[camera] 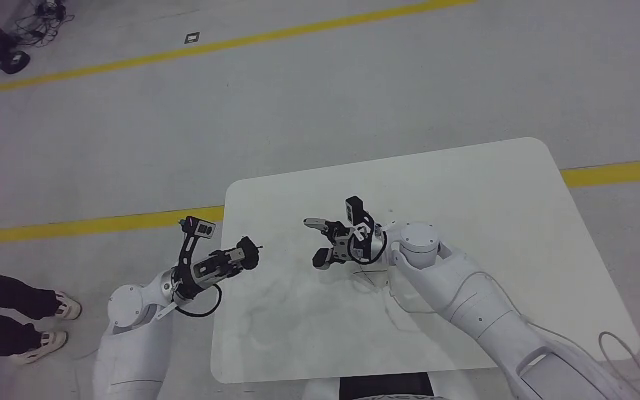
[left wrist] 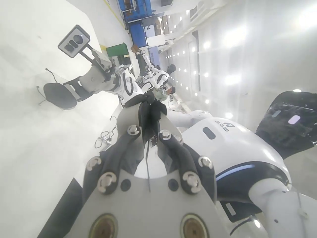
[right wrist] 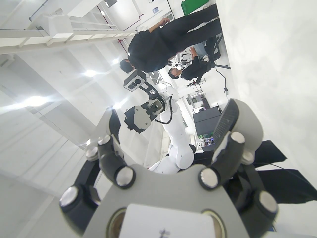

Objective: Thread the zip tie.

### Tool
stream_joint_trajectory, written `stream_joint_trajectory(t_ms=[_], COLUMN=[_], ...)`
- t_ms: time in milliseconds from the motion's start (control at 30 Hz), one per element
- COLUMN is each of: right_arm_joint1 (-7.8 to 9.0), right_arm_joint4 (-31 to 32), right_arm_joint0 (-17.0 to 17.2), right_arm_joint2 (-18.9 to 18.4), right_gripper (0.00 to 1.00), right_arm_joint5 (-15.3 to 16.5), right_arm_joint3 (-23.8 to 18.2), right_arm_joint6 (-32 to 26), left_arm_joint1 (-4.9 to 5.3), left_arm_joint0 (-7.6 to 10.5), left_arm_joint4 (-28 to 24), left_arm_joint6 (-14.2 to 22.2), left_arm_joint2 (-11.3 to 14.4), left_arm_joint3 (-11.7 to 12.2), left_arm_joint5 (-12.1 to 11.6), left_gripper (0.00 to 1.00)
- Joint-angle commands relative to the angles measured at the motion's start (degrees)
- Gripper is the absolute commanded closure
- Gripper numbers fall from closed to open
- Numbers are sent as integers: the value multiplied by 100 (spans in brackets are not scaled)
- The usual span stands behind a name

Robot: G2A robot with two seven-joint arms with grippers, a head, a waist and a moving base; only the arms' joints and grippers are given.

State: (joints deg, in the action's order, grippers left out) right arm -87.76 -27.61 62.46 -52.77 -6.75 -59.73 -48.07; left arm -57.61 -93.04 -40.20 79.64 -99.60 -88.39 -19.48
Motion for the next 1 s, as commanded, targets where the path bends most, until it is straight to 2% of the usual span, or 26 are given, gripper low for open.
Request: stream_joint_trajectory(t_ms=[0,67,167,267,400,500,633,900,967], right_arm_joint1=[0,7,117,265,504,646,724,724,760], right_arm_joint4=[0,51,671,1371,2634,3660,5119,5119,5915], right_arm_joint0=[0,4,-14,-5,15,-64,-207,-207,-339], right_arm_joint2=[0,-12,-115,-241,-365,-310,-46,-46,196], right_gripper=[0,0,0,0,0,0,0,0,0], right_arm_joint5=[0,17,-122,-517,-1274,-1274,-1274,-1274,-1137], right_arm_joint3=[0,-24,-285,-645,-1270,-1424,-1737,-1737,-1805], right_arm_joint6=[0,81,312,284,42,-331,-637,-637,-661], left_arm_joint1=[0,0,0,0,0,0,0,0,0], left_arm_joint0=[0,0,0,0,0,0,0,0,0], left_arm_joint4=[0,0,0,0,0,0,0,0,0], left_arm_joint6=[0,0,0,0,0,0,0,0,0], left_arm_joint2=[0,0,0,0,0,0,0,0,0], left_arm_joint3=[0,0,0,0,0,0,0,0,0], left_arm_joint5=[0,0,0,0,0,0,0,0,0], left_gripper=[100,100,100,100,100,100,100,100,100])
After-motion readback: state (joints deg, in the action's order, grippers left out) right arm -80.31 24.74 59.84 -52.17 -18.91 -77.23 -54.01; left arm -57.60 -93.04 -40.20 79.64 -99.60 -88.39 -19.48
